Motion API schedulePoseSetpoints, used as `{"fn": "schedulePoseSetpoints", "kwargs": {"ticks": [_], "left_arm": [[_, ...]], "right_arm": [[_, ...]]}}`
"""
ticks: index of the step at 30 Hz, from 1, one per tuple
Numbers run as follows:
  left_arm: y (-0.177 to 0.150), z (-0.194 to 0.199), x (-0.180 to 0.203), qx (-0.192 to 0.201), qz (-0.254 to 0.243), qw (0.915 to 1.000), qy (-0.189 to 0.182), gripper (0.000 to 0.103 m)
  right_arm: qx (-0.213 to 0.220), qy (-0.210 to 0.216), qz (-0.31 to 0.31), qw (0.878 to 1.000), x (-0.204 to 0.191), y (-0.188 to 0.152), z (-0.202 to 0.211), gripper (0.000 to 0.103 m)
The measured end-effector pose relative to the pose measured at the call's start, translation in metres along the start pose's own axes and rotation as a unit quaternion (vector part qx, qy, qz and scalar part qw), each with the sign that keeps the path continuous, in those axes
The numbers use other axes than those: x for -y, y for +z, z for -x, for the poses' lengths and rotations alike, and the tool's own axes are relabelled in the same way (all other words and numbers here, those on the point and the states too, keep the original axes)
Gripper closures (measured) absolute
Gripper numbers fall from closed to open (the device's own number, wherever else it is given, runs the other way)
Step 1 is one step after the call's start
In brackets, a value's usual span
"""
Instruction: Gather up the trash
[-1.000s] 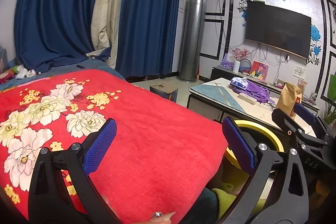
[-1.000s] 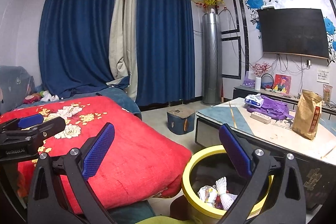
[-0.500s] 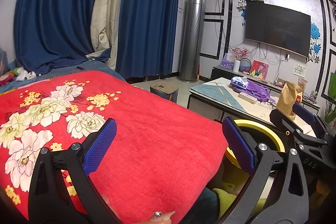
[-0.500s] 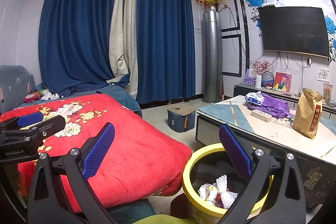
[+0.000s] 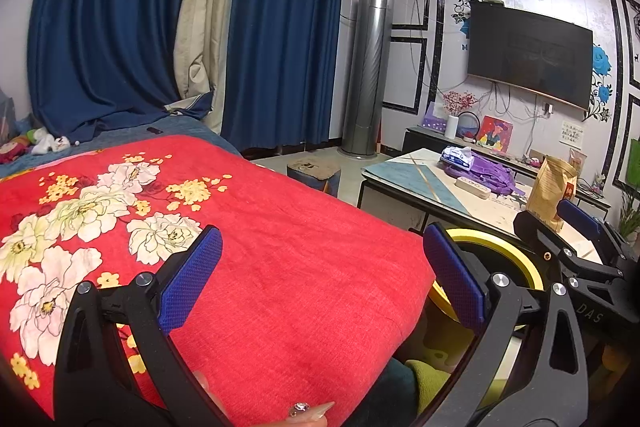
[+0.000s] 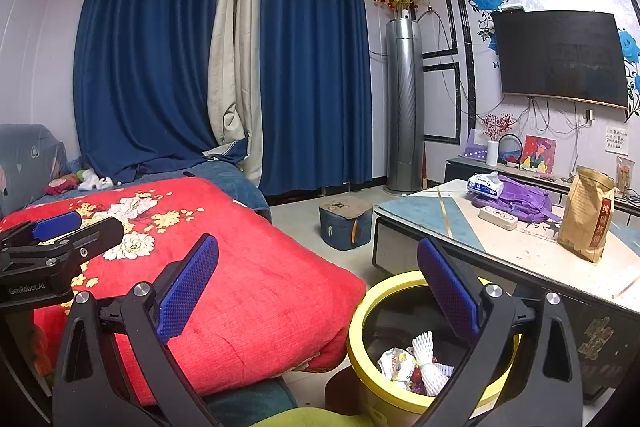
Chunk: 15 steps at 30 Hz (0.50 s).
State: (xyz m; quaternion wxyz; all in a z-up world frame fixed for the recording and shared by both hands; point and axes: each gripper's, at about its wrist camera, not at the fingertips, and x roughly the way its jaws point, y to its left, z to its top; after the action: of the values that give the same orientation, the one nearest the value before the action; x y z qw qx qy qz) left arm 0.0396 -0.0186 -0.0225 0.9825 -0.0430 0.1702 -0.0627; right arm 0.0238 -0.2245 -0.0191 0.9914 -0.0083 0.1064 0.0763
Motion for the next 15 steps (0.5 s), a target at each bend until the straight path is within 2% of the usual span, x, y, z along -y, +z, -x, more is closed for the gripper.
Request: {"fn": "schedulePoseSetpoints", "kwargs": {"ticks": [15], "left_arm": [[-0.0003,0.0002,0.0007,0.0,-0.001,1.0,0.0,0.011]], "right_arm": [[-0.002,0.003,-0.001,1.0,-0.0013,-0.0034,-0.0016,0.006]]}}
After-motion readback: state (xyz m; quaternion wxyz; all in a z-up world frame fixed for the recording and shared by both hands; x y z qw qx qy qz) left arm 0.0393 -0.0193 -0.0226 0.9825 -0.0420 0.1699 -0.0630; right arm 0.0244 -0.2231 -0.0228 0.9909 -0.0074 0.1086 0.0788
